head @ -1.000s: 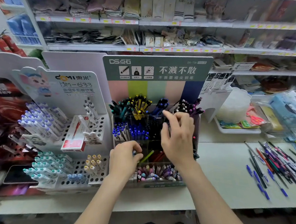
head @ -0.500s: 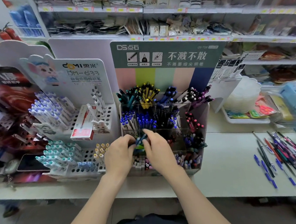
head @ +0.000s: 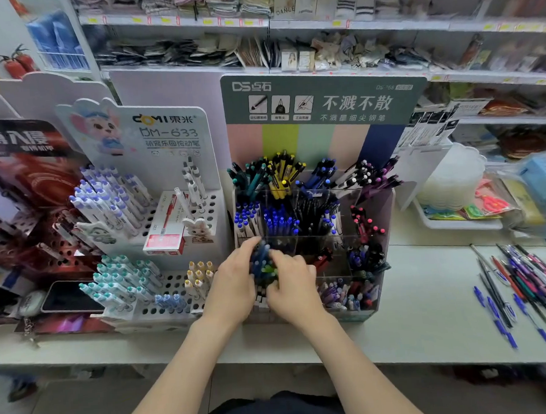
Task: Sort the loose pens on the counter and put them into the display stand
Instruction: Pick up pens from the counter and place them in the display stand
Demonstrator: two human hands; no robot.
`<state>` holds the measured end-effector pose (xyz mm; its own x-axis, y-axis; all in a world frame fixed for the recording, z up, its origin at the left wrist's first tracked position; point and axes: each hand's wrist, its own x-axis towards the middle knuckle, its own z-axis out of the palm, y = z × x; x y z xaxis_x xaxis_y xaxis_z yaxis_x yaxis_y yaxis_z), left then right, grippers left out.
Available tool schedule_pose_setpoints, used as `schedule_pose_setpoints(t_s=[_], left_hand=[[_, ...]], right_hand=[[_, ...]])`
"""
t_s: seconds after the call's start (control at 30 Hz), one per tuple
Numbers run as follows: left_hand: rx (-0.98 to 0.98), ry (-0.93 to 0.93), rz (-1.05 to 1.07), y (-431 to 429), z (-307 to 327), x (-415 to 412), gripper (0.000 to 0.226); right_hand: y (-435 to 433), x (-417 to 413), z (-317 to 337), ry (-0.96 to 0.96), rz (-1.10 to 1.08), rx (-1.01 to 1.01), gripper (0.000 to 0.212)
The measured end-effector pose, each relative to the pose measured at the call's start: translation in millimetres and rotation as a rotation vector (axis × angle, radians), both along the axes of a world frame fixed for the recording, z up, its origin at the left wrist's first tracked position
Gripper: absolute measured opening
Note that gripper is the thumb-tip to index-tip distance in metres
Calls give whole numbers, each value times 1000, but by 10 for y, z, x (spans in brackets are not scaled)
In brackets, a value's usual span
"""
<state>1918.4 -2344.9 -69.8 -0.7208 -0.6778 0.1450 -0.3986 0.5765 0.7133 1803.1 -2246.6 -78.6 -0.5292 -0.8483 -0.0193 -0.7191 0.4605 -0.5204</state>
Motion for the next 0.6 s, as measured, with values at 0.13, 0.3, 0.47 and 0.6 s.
schedule_pose_setpoints(t_s=[0.13,0.3,0.47,0.6], left_hand=[[-156,-47,-11,-53,-11,2,75],[-213,-162,44,-30,-81,25,52],[-162,-97,63,48,-80,31,63],[-104,-41,23,91,-26,-10,66]], right_hand=[[-62,43,66,-226,154,-181,70],[-35,-12,-69,-107,-179,-211,52],[-5,-23,-76,155,-155,-16,55],[-15,-10,-65,75,-55,19,53]])
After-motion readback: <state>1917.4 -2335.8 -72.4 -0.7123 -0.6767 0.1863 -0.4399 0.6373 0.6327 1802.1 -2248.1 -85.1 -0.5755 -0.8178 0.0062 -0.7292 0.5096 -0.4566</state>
